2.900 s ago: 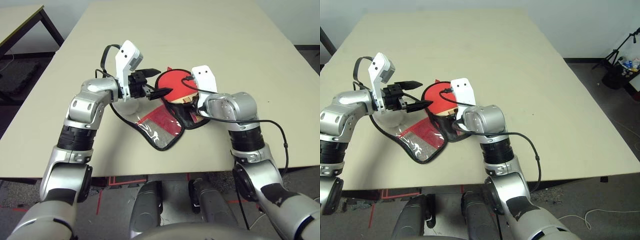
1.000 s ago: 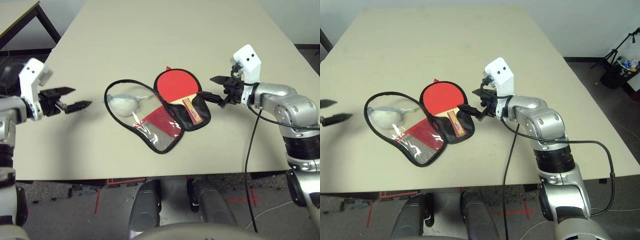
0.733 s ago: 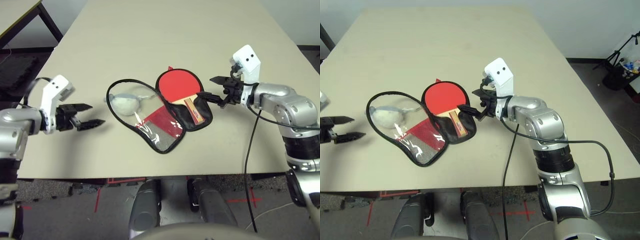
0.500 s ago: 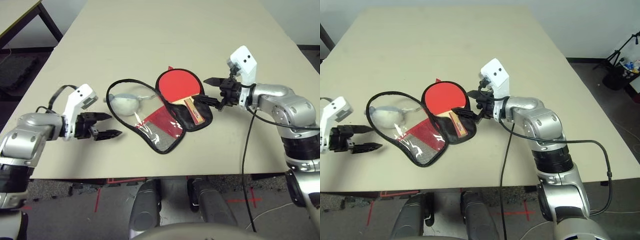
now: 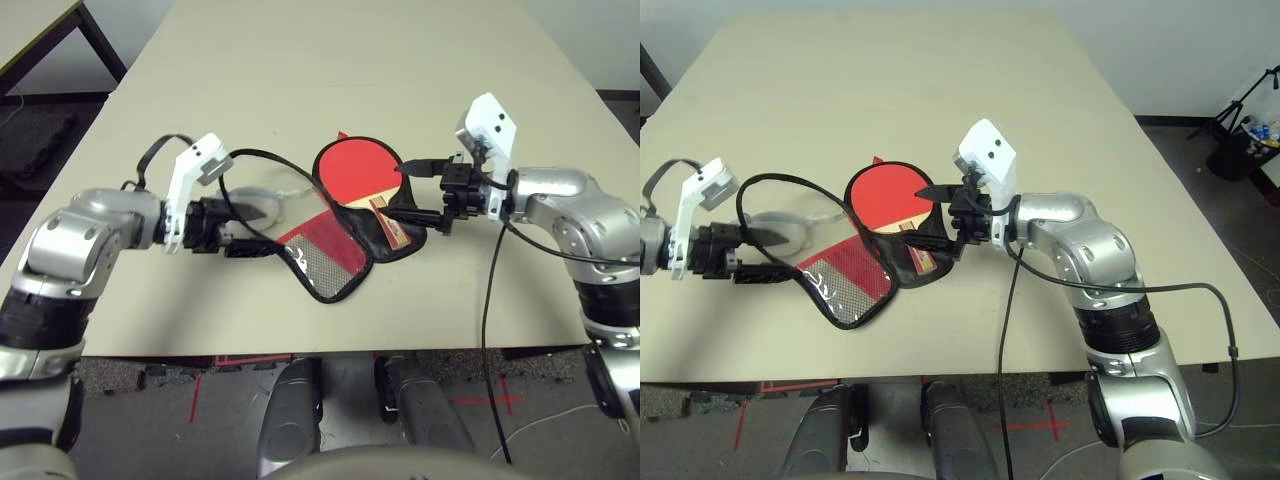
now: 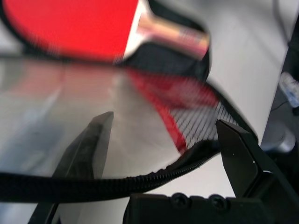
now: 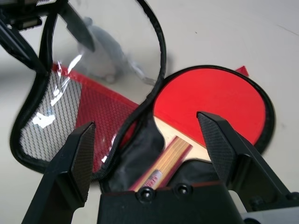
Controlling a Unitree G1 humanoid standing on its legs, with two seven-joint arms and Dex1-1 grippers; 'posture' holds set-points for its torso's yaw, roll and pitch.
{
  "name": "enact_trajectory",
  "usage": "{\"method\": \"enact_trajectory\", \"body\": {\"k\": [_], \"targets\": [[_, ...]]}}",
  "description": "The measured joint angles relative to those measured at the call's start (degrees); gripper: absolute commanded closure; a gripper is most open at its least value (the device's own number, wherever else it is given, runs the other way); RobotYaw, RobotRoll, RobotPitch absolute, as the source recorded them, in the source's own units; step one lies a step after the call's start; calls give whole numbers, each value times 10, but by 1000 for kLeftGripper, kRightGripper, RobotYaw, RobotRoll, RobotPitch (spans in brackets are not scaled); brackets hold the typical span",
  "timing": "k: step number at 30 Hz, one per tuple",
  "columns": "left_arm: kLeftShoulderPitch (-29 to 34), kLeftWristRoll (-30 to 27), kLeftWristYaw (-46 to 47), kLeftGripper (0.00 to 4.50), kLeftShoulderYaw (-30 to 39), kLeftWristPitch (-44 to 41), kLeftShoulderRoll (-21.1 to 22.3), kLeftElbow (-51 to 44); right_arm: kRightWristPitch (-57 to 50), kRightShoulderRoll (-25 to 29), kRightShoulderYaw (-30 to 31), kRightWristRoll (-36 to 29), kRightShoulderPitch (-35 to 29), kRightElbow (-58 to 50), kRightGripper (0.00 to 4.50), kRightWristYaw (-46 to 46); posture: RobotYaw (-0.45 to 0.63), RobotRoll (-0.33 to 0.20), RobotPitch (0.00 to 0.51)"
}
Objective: Store the ping-pong paddle in its case and zip it.
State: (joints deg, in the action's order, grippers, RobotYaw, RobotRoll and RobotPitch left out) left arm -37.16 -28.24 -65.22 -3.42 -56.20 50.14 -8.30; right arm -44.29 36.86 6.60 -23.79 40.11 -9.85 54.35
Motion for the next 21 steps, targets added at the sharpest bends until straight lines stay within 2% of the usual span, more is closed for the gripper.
{"method": "enact_trajectory", "body": {"k": [3, 7, 14, 21], "targets": [[-45, -3, 7, 0, -14, 6, -36, 21, 10, 16, -17, 7, 26, 26, 24, -4, 0, 0, 161], [-89, 20, 17, 0, -37, 54, -84, 87, 18, 35, -27, 18, 44, 62, 24, -7, -14, 0, 159], [-173, 100, 39, 0, -51, 227, -184, 320, 17, 43, -37, 21, 56, 71, 24, -14, -33, 0, 161], [-253, 130, 74, 0, -30, 354, -278, 517, 6, 40, -39, 18, 53, 64, 24, -27, -57, 0, 169]]}}
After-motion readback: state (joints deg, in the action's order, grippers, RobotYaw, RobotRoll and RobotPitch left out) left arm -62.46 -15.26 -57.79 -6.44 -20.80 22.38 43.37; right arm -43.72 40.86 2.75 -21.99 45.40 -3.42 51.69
